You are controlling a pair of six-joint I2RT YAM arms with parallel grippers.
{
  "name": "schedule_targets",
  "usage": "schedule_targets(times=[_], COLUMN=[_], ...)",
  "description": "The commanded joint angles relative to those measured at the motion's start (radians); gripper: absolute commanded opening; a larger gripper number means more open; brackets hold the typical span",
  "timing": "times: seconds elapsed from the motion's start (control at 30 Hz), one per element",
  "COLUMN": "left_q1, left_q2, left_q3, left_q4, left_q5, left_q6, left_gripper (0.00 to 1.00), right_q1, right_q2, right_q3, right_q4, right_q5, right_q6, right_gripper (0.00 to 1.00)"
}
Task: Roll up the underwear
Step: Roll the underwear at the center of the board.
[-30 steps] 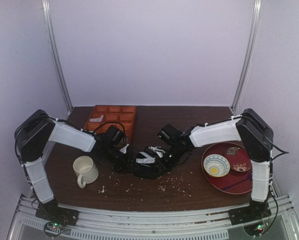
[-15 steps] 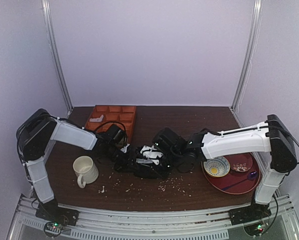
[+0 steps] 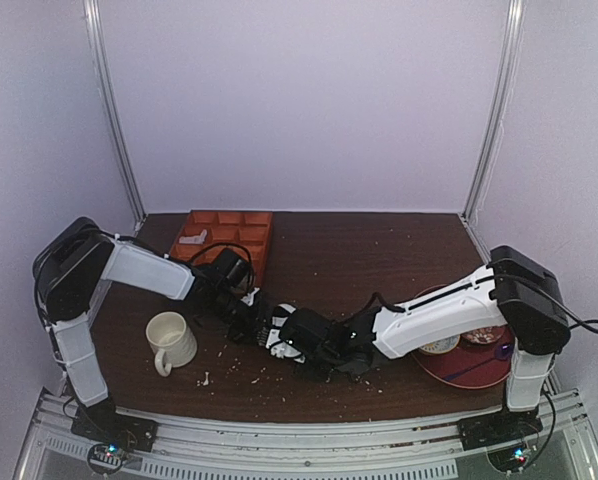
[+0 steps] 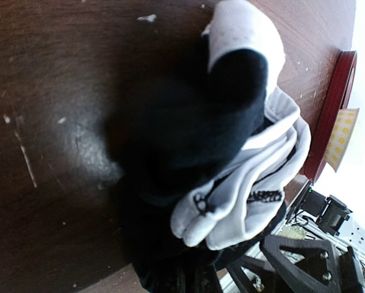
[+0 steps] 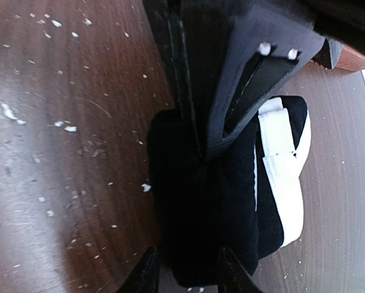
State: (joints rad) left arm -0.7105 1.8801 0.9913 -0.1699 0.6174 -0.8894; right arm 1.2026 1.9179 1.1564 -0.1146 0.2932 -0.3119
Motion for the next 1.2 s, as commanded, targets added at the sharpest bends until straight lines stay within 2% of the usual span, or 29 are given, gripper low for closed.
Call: schedule_targets(times=[0.0, 0.27, 0.33, 0.47, 0.57, 0.67, 0.77, 0.87, 1.07, 1.13, 1.17], left_q1=[0.005, 0.006, 0.005, 0.006, 0.008, 0.008, 0.008, 0.010, 0.017, 0.029, 0.039], left_q2=[0.037, 0.035, 0.036, 0.036, 0.036, 0.036, 0.035, 0.033, 0.018, -0.003, -0.024], left_q3=[-0.035, -0.039, -0.039, -0.037, -0.039, -0.039, -0.039, -0.040, -0.033, -0.030, -0.027], left_q4=[-0.086, -0.085, -0.085, -0.086, -0.088, -0.089, -0.091, -0.092, -0.097, -0.109, -0.118], left_q5=[-0.043, -0.040, -0.038, -0.035, -0.033, -0.032, -0.029, -0.029, -0.024, -0.031, -0.033], left_q6=[0.018, 0.019, 0.021, 0.025, 0.027, 0.029, 0.030, 0.033, 0.038, 0.042, 0.043], left_gripper=[0.00, 0.00, 0.00, 0.00, 0.00, 0.00, 0.00, 0.00, 0.00, 0.20, 0.27], right_q1=[0.011, 0.024, 0.025, 0.026, 0.026, 0.026, 0.025, 0.023, 0.019, 0.013, 0.009], right_q2=[0.045, 0.086, 0.098, 0.120, 0.136, 0.153, 0.163, 0.162, 0.118, 0.094, 0.079], right_q3=[0.022, 0.001, 0.003, 0.007, 0.014, 0.024, 0.023, 0.020, 0.020, 0.025, 0.030], right_q4=[0.042, 0.092, 0.095, 0.090, 0.084, 0.069, 0.066, 0.061, 0.025, 0.004, -0.016], right_q5=[0.109, 0.139, 0.148, 0.148, 0.148, 0.148, 0.153, 0.151, 0.079, 0.042, 0.016], right_q6=[-0.049, -0.093, -0.099, -0.104, -0.103, -0.096, -0.090, -0.089, -0.071, -0.056, -0.047], right_gripper=[0.31, 0.37, 0.42, 0.41, 0.36, 0.18, 0.13, 0.00, 0.00, 0.00, 0.00])
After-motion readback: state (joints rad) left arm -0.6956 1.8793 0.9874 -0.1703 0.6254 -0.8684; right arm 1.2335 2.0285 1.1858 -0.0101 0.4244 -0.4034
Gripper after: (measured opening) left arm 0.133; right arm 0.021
